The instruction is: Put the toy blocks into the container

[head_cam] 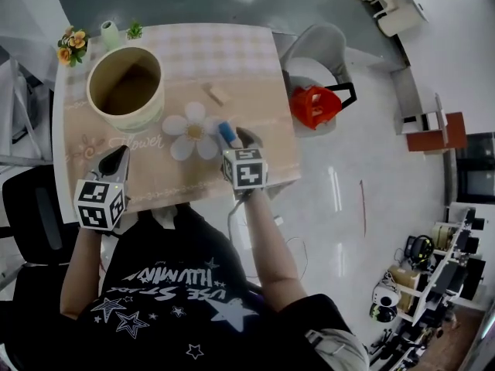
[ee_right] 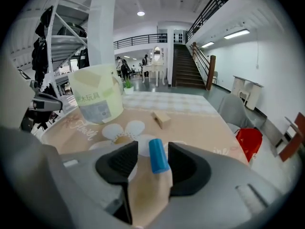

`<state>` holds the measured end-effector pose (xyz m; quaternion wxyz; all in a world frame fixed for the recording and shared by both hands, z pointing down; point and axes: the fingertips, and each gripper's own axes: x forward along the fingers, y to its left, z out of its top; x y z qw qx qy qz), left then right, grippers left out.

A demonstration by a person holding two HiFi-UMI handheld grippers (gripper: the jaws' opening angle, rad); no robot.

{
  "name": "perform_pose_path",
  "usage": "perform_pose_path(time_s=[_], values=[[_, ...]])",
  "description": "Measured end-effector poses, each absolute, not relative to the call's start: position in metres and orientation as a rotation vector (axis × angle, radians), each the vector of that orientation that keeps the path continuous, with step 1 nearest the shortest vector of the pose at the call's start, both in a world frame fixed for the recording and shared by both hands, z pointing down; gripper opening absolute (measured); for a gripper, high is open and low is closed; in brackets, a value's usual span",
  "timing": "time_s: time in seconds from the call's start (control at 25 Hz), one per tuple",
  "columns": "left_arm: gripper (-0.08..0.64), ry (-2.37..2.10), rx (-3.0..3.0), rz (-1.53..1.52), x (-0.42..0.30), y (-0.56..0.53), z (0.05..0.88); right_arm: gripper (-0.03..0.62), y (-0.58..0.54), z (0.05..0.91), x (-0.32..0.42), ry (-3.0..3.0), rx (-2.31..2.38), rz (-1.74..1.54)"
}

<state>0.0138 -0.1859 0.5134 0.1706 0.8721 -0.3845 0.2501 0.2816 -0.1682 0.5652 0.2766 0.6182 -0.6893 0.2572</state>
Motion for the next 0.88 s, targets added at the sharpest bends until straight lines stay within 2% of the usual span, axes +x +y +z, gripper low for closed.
perform_pose_path(time_s=[0.52,0.56,0.64,0.88], values=[[0.011,-1.148,2.386,0.765,0.015,-0.178,0.531,0.199,-0.179,0.608,0.289,-1.836,1.527,0.763],[0.011,-1.152,2.381,0.763,0.015,-0.178,0.532,0.170,-0.179,0.610,0.288,-1.837,1.520,0.769],[0.011,-1.161,2.371,0.759,0.015,-0.176,0.533,0.152,-0.178,0.611,0.286,-1.839,1.507,0.776],[0.011,-1.183,2.370,0.733,0.014,-0.179,0.531,0.150,-0.179,0.612,0.288,-1.843,1.496,0.796]])
